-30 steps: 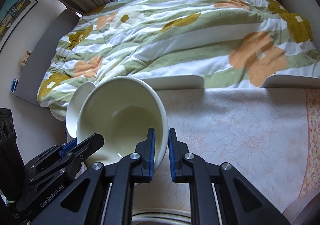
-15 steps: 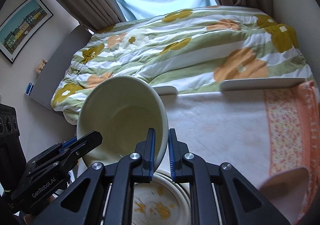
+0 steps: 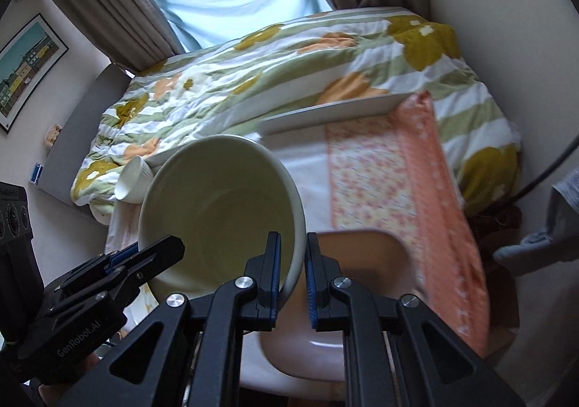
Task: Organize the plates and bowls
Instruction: 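Carry the cream bowl over and lower it into the pink bowl, then open both grippers and withdraw from the nested bowls, then reach both grippers to the small white bowl rim and close them, then carry the small white bowl over and lower it into the cream bowl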
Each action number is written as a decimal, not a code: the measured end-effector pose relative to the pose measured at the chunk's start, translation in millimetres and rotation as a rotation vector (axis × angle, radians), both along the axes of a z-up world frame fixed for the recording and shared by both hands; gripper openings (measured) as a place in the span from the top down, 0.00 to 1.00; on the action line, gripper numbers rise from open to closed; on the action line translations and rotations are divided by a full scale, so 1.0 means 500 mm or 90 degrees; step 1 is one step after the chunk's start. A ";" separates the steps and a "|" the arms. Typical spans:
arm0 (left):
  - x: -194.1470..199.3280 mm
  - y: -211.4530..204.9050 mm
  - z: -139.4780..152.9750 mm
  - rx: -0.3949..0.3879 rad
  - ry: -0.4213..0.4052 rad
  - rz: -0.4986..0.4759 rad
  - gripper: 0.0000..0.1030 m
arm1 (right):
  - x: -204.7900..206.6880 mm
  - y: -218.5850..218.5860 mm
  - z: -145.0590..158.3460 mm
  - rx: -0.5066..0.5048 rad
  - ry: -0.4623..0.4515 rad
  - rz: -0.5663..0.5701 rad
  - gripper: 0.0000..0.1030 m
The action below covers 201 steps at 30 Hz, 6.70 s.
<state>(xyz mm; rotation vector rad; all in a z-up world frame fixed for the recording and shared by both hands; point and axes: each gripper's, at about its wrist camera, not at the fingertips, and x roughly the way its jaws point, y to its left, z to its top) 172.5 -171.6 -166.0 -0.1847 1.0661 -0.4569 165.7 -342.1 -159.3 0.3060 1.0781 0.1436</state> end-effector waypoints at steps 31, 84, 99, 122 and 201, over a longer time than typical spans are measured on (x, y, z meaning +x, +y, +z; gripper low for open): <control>-0.017 -0.144 -0.161 0.187 0.039 -0.124 0.83 | -0.040 -0.076 -0.176 -0.030 0.102 -0.007 0.88; -0.103 0.254 0.145 0.162 -0.134 0.257 0.00 | 0.014 0.140 0.101 -0.011 -0.172 0.197 0.00; 0.027 0.643 0.089 0.010 -0.060 0.446 0.01 | 0.270 0.554 0.136 -0.098 -0.173 0.411 0.00; 0.347 0.789 -0.243 -0.058 0.135 0.437 0.73 | 0.544 0.790 -0.234 -0.044 0.135 0.448 0.72; -0.013 -0.150 -0.122 0.162 0.070 -0.139 0.81 | -0.065 -0.081 -0.129 0.003 0.118 -0.065 0.88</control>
